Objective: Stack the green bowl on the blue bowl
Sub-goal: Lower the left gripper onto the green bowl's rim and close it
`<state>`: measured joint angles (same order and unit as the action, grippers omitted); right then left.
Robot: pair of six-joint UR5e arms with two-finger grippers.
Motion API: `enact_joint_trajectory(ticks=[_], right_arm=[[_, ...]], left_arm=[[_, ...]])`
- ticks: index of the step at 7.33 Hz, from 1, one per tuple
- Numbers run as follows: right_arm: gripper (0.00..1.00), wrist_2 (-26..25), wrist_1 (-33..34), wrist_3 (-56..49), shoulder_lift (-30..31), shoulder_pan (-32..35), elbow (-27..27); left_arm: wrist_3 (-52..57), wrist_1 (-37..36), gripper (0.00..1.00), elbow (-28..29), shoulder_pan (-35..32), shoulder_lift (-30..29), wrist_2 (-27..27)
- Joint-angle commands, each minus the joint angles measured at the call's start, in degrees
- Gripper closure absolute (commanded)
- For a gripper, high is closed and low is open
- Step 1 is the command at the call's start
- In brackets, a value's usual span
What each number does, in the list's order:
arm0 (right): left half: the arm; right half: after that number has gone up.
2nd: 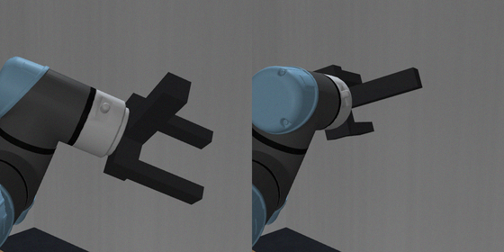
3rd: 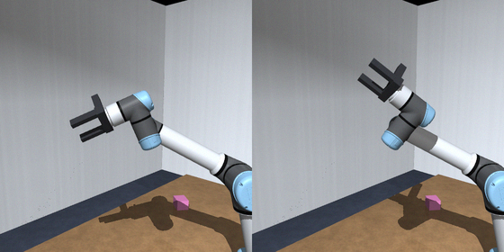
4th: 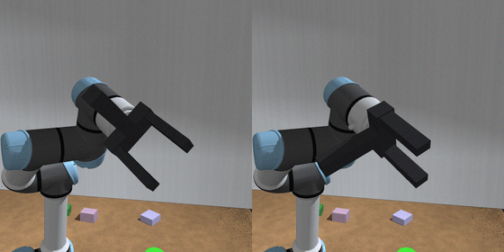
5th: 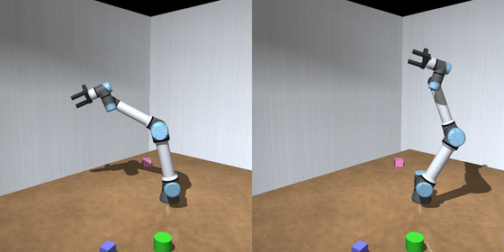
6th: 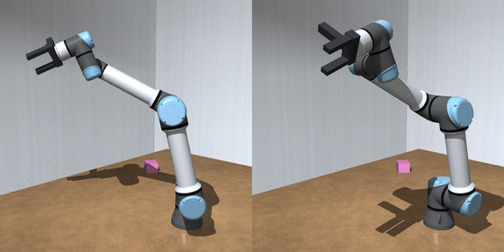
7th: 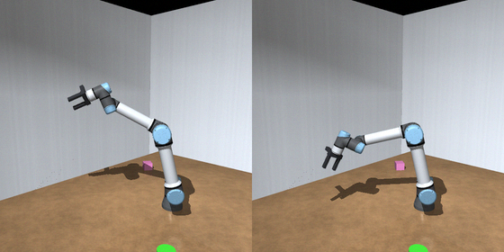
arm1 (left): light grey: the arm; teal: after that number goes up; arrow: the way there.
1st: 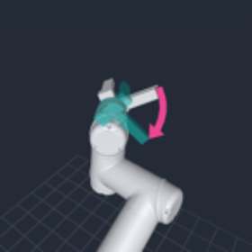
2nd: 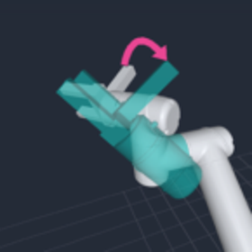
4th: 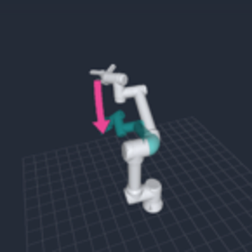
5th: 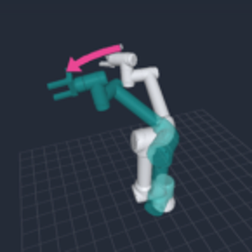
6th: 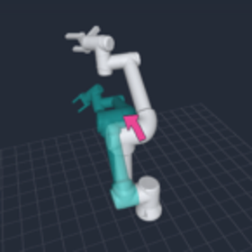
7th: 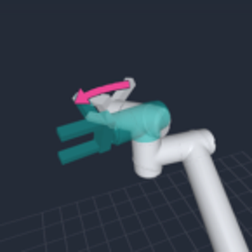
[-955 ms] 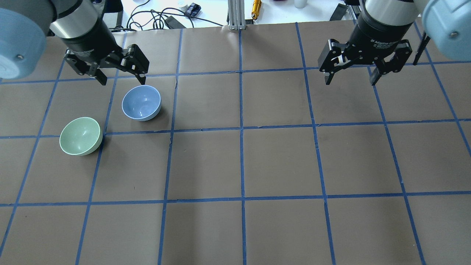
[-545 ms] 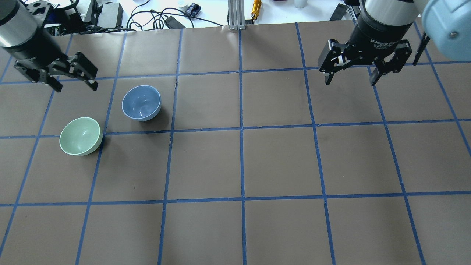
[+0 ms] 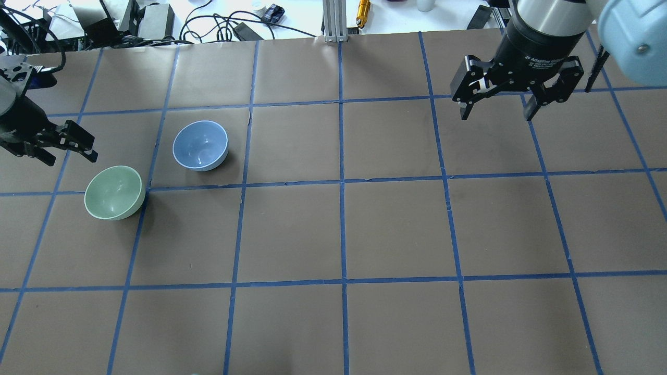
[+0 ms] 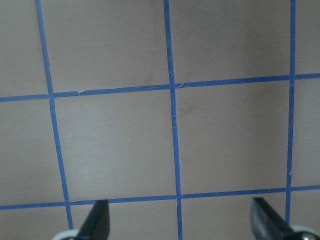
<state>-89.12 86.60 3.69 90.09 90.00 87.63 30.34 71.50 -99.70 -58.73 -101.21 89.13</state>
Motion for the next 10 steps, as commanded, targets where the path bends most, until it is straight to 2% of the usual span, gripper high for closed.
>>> enact_joint_trajectory(ticks=[1,4,5,8,9,10], right_arm=[[0.00,0.00,0.06,0.00,0.00,0.00,0.00],[0.00,0.00,0.06,0.00,0.00,0.00,0.00],[0.00,0.00,0.06,0.00,0.00,0.00,0.00],[0.00,0.00,-0.02,0.00,0.00,0.00,0.00],[0.00,0.00,-0.02,0.00,0.00,0.00,0.00],[0.00,0.00,-0.02,0.00,0.00,0.00,0.00]], left_arm=[[2.71,-8.54,0.04,-3.82,2.65,-3.98,1.65],[2.80,-10.85,0.05,-4.71,3.79,-7.06,2.81],[2.80,-13.20,0.06,-4.89,3.80,-8.38,2.72],[5.43,-13.58,0.13,-6.38,4.15,-9.88,2.54],[5.52,-14.10,0.26,-6.38,4.15,-9.97,2.54],[5.52,-14.11,0.52,-6.38,4.15,-10.24,2.63]])
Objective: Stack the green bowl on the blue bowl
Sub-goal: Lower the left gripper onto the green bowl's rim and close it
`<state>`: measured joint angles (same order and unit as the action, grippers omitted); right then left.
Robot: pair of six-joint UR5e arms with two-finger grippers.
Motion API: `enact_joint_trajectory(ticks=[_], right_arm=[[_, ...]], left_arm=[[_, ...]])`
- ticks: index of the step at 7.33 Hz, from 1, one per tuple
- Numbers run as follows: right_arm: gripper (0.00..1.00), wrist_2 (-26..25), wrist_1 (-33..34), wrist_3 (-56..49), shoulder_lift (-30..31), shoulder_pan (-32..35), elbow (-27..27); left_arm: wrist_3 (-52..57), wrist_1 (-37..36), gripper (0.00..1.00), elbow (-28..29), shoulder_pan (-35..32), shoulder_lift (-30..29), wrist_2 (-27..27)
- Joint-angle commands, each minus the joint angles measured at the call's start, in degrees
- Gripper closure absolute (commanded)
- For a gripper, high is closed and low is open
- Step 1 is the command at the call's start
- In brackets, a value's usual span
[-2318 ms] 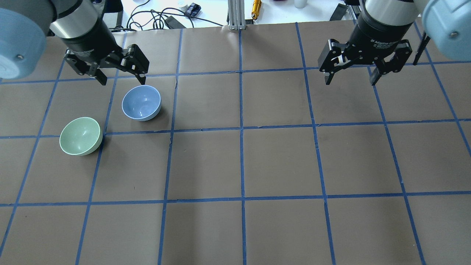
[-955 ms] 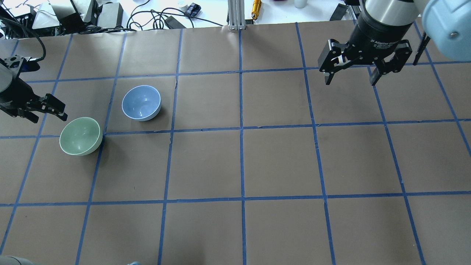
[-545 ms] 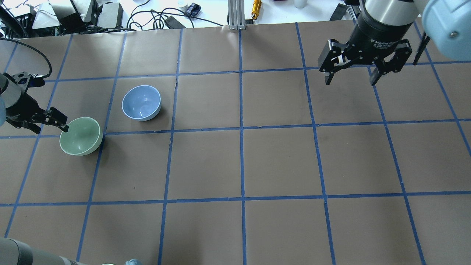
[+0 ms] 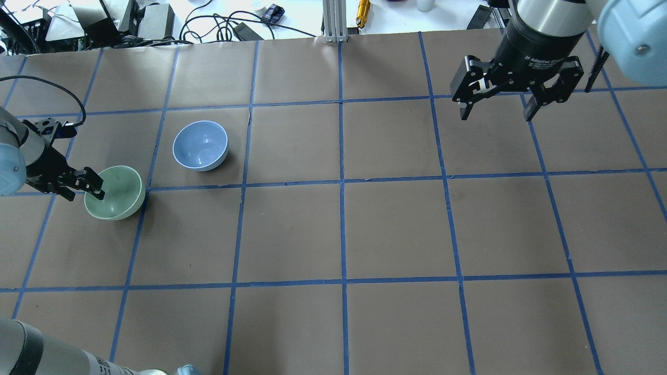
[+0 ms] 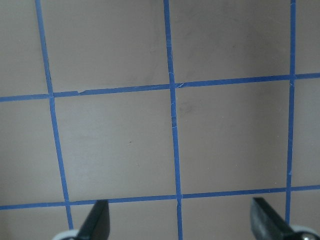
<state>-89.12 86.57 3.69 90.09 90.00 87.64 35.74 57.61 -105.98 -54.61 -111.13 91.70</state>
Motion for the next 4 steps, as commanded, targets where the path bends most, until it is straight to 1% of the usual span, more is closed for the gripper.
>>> enact_joint_trajectory(ticks=[1,2,3,4], right_arm=[[0.00,0.00,0.08,0.00,0.00,0.00,0.07],[0.00,0.00,0.09,0.00,0.00,0.00,-0.01],[0.00,0.00,0.00,0.00,0.00,0.00,-0.01],[0.00,0.00,0.08,0.00,0.00,0.00,-0.01]], left_arm=[[0.29,-0.21,0.68,-0.10,0.03,-0.31,-0.12],[0.29,-0.21,0.86,-0.19,0.03,-0.31,-0.29],[0.29,-0.30,0.92,-0.19,0.12,-0.40,-0.47],[0.47,-0.30,0.95,-0.02,0.38,-0.40,-1.25]])
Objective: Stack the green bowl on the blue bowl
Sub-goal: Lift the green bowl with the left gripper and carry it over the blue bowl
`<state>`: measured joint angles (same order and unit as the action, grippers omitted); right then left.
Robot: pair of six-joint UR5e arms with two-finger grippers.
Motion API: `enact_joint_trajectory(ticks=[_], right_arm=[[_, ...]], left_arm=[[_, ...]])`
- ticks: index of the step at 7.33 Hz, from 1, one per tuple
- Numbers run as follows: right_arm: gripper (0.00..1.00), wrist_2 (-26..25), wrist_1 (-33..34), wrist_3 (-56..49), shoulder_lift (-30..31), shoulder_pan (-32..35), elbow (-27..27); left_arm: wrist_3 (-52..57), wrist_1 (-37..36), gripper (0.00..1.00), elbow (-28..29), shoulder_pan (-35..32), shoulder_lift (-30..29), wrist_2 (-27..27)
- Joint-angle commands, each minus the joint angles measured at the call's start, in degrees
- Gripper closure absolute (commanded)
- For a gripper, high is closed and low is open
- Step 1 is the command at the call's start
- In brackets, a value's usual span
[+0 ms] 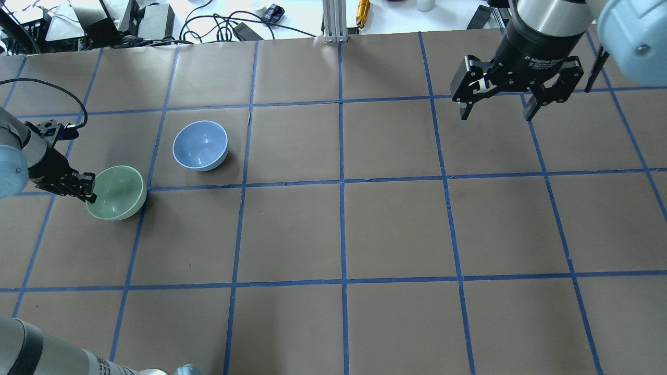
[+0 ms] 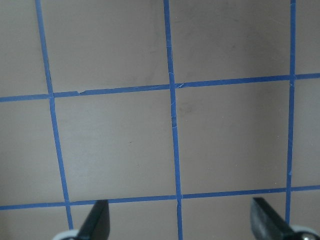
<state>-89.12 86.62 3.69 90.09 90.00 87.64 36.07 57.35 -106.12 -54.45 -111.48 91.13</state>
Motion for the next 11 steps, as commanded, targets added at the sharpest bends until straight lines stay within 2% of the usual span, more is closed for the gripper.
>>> enact_joint_trajectory(ticks=[1,2,4,5,8,11], right_arm=[[0.00,0.00,0.04,0.00,0.00,0.00,-0.01],[0.00,0.00,-0.05,0.00,0.00,0.00,-0.01],[0.00,0.00,-0.05,0.00,0.00,0.00,-0.01],[0.00,0.00,-0.05,0.00,0.00,0.00,-0.01],[0.00,0.00,-0.05,0.00,0.00,0.00,-0.01],[0.00,0.00,-0.05,0.00,0.00,0.00,-0.01]], left_arm=[[1.10,-0.04,0.96,0.65,0.22,0.12,-0.69],[1.02,0.39,0.96,3.00,0.14,1.42,-0.60],[-0.03,10.18,0.96,10.46,-1.53,3.01,-2.26],[-2.47,13.11,0.96,12.41,-4.15,3.63,-3.66],[-15.02,13.76,0.96,12.61,-14.86,4.60,-6.65],[-18.32,11.31,0.96,12.96,-16.30,1.36,-7.19]])
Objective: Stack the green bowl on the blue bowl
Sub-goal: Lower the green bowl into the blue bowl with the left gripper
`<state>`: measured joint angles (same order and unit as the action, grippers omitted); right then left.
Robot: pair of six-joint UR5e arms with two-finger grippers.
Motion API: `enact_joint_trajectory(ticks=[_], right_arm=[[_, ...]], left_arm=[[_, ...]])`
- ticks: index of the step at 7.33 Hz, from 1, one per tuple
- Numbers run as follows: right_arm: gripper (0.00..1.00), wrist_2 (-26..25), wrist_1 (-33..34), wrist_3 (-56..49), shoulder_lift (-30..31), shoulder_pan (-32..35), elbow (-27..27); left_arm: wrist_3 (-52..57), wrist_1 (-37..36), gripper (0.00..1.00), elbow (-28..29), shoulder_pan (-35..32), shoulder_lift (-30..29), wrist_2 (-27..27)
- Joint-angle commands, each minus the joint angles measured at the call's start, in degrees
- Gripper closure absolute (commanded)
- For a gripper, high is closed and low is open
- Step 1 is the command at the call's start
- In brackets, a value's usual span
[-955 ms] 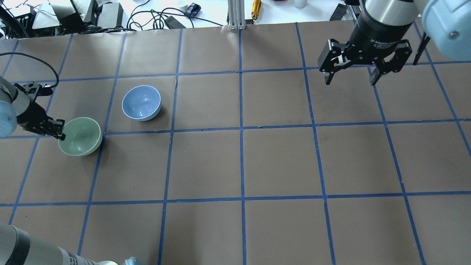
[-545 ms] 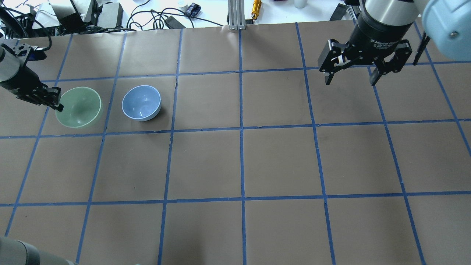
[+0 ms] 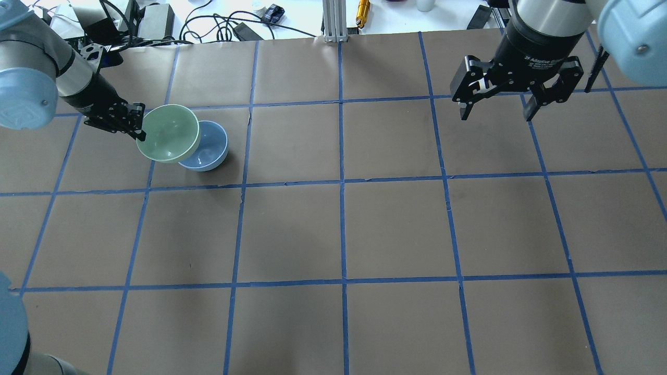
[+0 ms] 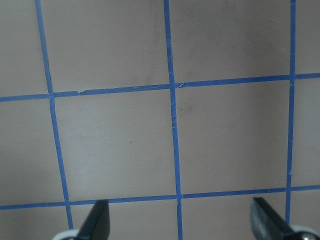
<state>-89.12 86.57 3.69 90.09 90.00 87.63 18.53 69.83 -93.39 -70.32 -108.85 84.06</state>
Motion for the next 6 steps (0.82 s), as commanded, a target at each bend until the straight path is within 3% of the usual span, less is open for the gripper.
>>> enact_joint_trajectory(ticks=[1,3,6], right_arm=[[0.00,0.00,0.00,0.00,0.00,0.00,-0.01],[0.00,0.00,0.09,0.00,0.00,0.00,-0.01],[0.00,0.00,0.00,0.00,0.00,0.00,-0.01]], left_arm=[[-1.21,-1.28,0.96,1.19,-0.43,-2.58,-0.13],[-2.53,-1.19,0.96,4.00,-0.61,-4.78,-1.43],[-4.73,-1.28,0.96,3.57,-2.36,-6.20,-1.89]])
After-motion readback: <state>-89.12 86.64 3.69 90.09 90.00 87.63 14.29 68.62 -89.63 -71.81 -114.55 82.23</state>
